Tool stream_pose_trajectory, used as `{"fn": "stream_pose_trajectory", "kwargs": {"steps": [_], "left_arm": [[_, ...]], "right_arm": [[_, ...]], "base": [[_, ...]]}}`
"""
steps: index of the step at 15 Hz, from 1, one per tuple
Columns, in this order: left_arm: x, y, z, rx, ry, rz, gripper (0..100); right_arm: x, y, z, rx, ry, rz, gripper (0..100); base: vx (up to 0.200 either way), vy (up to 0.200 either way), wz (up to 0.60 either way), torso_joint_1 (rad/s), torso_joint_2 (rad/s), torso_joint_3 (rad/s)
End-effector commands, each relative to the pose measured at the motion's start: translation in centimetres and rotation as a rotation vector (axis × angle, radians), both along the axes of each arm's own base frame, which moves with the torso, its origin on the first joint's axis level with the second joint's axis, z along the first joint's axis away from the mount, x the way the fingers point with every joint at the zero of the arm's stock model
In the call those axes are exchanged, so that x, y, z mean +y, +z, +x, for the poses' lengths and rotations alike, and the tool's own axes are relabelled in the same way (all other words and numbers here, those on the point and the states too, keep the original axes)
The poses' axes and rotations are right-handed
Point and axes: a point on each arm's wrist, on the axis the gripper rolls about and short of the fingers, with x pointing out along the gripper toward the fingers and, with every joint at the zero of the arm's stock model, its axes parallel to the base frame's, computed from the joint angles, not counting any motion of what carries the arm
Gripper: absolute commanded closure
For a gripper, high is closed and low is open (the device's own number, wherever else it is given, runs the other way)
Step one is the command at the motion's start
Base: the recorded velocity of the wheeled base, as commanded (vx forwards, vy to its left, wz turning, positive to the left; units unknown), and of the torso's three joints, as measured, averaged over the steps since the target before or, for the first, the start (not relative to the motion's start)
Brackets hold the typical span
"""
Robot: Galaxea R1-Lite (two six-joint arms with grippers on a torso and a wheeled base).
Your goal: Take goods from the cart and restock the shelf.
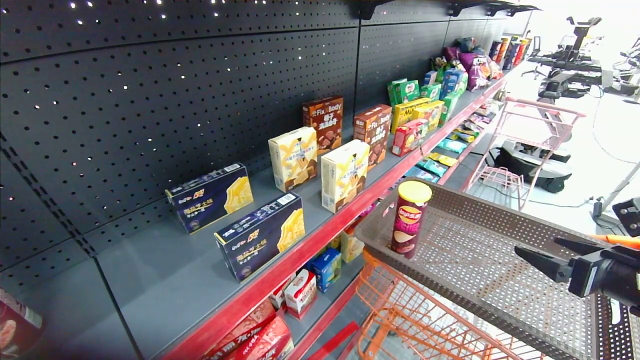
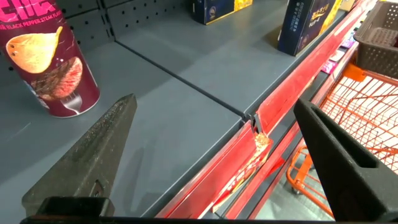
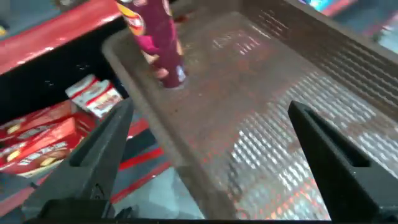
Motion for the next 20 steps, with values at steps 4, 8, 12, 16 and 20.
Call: {"fn": "stream_pose_trajectory", "kwargs": {"steps": [4,8,12,16,20], "left_arm": [[0.0,0.0,0.0,0.002,0.001,0.000,0],[0.0,0.0,0.0,0.000,-0.001,0.000,0],[0.0,0.0,0.0,0.000,0.001,0.000,0],[0.0,0.0,0.0,0.002,0.001,0.000,0],[0.0,0.0,0.0,0.002,0.001,0.000,0]], "right_arm": [[0.7,-1.2,0.5,0.044,0.108,0.022,0],[0.9,-1.4,3.7,0.005,0.137,0.008,0],[2.0,-2.7,6.7,0.045,0.194,0.002,0],[3.5,-3.7,10.7,0.019,0.302,0.016,0],[4.4,-5.0,13.8,-0.048,0.364,0.019,0]], "base": [[0.000,0.000,0.00,0.000,0.00,0.000],[0.000,0.000,0.00,0.000,0.00,0.000],[0.000,0.000,0.00,0.000,0.00,0.000],[0.000,0.000,0.00,0.000,0.00,0.000],[0.000,0.000,0.00,0.000,0.00,0.000]]}}
